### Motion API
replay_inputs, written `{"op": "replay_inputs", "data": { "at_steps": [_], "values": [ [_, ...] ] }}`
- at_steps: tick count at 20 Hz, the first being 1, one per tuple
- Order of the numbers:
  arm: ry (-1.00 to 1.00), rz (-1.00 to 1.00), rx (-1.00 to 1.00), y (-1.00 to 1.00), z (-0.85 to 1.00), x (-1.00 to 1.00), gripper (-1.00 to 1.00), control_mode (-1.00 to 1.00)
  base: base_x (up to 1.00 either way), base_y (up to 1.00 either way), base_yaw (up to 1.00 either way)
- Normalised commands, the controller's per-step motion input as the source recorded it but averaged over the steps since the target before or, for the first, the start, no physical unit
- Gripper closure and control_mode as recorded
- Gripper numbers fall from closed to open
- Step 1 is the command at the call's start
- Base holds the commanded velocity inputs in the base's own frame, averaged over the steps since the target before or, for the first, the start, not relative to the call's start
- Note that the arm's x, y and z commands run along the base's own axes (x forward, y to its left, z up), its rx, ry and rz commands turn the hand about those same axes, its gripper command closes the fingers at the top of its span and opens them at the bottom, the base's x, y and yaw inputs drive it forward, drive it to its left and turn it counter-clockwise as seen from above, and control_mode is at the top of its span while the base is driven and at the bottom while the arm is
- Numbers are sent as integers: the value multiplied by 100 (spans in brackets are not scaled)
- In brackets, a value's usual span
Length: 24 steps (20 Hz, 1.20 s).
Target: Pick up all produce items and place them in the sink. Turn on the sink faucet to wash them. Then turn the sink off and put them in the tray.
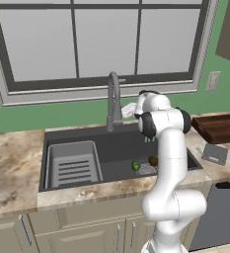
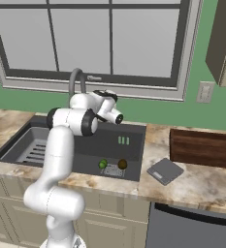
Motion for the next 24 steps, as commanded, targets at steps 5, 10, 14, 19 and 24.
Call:
{"op": "replay_inputs", "data": {
  "at_steps": [5,10,14,19,24],
  "values": [
    [13,-10,5,-54,-2,16,100,-100,0,0,0],
    [8,-11,8,-92,-7,22,100,-100,0,0,0],
    [7,-11,10,-100,-11,13,100,-100,0,0,0],
    [7,-11,9,-97,-14,1,100,-100,0,0,0],
    [7,-11,8,-85,-12,0,100,-100,0,0,0]
  ]
}}
